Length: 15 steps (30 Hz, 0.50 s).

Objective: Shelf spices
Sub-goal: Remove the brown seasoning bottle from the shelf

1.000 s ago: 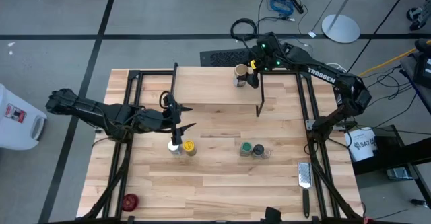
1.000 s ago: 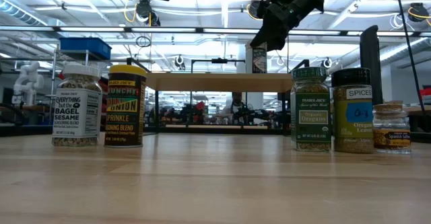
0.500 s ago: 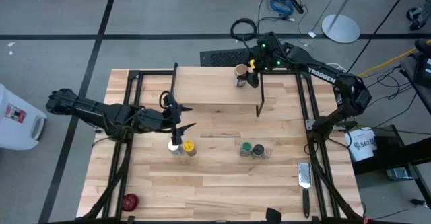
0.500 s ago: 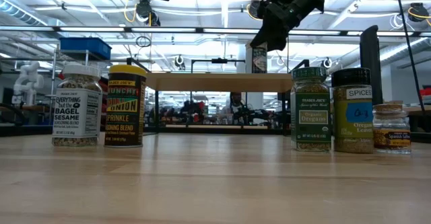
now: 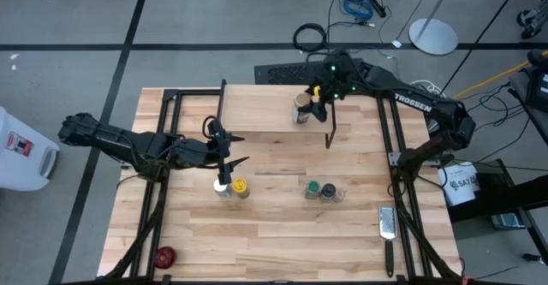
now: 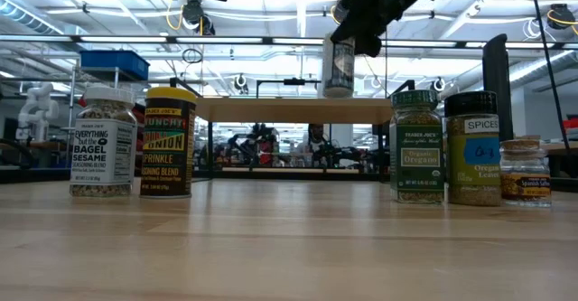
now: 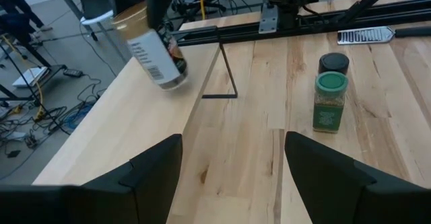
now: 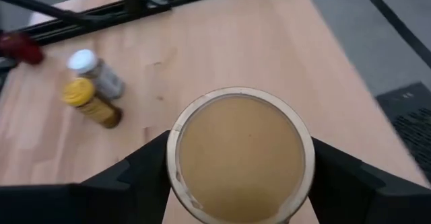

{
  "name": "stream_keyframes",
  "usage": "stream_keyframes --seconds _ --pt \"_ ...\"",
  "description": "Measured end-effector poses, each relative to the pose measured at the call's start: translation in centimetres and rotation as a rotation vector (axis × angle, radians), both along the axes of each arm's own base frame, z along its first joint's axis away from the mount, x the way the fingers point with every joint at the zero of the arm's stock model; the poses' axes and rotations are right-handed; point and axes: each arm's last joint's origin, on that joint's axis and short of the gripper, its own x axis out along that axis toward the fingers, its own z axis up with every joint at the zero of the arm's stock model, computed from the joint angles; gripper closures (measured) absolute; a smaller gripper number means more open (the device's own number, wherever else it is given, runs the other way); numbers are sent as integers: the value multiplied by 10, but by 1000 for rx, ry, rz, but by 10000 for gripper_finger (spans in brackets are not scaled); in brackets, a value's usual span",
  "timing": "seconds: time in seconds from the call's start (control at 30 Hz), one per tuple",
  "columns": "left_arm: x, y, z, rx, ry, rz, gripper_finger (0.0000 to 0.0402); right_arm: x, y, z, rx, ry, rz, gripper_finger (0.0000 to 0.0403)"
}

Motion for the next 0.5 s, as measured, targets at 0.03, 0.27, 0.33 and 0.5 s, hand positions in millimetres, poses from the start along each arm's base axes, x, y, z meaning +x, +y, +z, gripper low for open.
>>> stream_keyframes --seconds 0.03,0.27,0.33,0.5 --pt "0 0 0 0 0 0 130 3 5 0 -1 -1 19 135" --pt "0 0 0 2 0 4 130 19 44 1 38 -5 127 135" --pt "0 0 0 7 -2 14 130 24 56 2 48 -6 158 134" --pt "0 1 0 8 -2 17 130 34 83 4 92 -28 204 134"
